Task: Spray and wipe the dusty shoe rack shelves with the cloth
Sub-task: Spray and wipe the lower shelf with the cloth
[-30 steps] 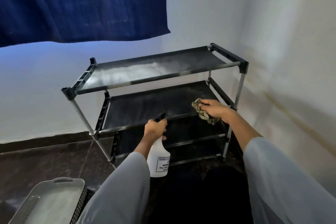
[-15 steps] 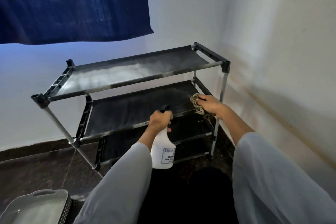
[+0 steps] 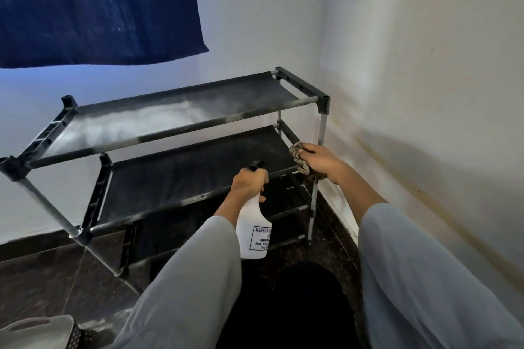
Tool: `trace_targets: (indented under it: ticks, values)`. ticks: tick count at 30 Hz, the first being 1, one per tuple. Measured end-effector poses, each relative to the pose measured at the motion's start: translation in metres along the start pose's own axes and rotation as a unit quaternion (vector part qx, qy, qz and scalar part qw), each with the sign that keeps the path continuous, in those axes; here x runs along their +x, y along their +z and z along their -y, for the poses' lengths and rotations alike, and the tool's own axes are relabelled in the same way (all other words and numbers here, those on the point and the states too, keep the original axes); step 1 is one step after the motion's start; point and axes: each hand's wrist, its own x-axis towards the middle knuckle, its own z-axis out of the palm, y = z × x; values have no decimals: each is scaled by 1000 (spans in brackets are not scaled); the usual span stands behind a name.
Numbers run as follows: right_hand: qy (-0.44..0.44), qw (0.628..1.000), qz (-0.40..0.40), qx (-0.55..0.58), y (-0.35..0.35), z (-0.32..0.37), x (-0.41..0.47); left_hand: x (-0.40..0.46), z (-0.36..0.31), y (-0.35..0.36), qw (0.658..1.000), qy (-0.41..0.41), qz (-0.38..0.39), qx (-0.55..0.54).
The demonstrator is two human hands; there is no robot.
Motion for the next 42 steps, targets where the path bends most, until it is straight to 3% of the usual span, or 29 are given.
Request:
trace_targets:
  ticks: [7, 17, 23, 26, 29, 34, 37, 40, 42]
  values:
    - [-13, 1000, 12, 6, 10, 13, 2, 14, -10, -18, 998, 14, -61, -8]
    - [-11, 1000, 12, 21, 19, 8, 10, 22, -21, -32, 996, 13, -84, 3]
    - [-7, 999, -4, 49, 27, 5, 10, 7, 10, -54, 998, 19, 1, -64]
    - [1, 996, -23, 87, 38, 8, 6, -4, 35, -73, 992, 34, -31, -116]
    - [-16, 999, -16, 47, 55, 13, 13, -12, 64, -95, 983, 41, -79, -163]
    - [-93, 992, 44, -79, 80, 35, 33, -20, 104, -121, 954, 103, -234, -156]
    - [-164, 959, 77, -218, 93, 51, 49, -21, 117, -125, 949, 124, -249, -145]
    - [-189, 899, 123, -376, 103, 61, 58, -14, 124, -126, 946, 135, -247, -159]
    - [-177, 889, 162, -389, 112, 63, 61, -7, 131, -127, 945, 124, -246, -176]
